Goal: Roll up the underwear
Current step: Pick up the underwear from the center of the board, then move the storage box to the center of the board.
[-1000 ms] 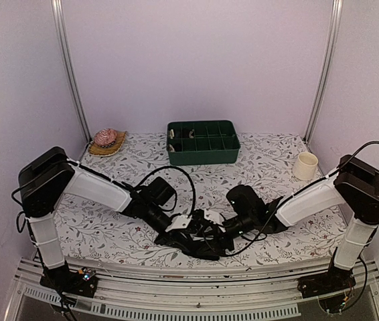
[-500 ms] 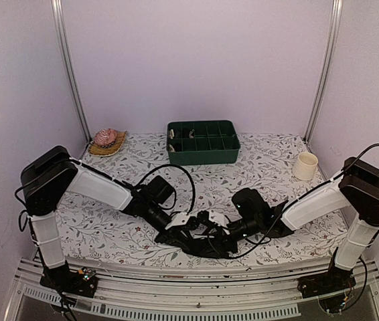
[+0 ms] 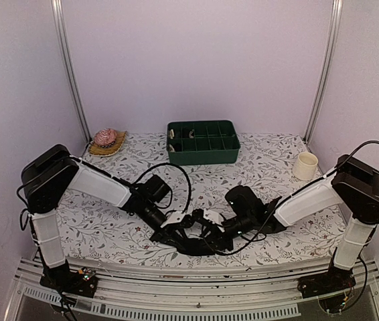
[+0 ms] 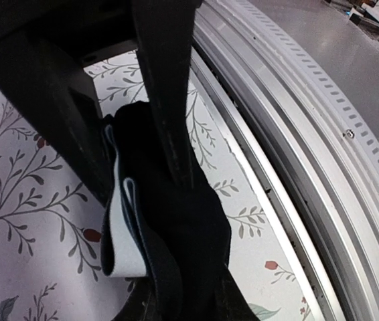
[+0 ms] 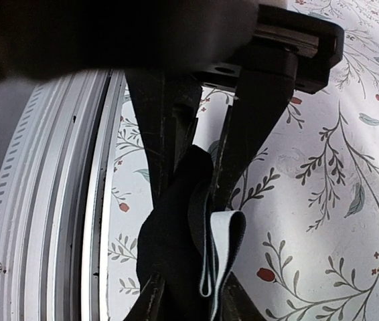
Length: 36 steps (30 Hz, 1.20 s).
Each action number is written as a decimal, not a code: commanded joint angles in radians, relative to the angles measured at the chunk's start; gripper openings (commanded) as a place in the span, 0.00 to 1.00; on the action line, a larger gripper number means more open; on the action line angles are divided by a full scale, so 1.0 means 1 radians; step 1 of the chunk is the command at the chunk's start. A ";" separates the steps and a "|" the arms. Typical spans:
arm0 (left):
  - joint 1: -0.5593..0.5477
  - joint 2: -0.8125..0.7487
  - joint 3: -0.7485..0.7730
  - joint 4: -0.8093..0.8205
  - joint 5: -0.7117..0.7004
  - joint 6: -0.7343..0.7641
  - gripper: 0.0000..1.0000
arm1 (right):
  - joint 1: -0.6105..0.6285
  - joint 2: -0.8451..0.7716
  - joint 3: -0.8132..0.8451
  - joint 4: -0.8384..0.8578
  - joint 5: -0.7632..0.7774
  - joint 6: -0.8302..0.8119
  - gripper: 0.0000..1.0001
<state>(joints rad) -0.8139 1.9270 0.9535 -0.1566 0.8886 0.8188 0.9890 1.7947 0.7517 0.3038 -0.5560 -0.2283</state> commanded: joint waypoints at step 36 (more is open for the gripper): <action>0.566 -0.664 -0.195 0.136 -0.221 -0.317 0.99 | -0.094 0.127 0.888 -0.398 0.616 0.150 0.02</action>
<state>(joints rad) -0.3000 1.2736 0.8139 -0.0338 0.6640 0.5388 0.9211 1.8465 1.5055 -0.0898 -0.0494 -0.1028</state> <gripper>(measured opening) 0.985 0.081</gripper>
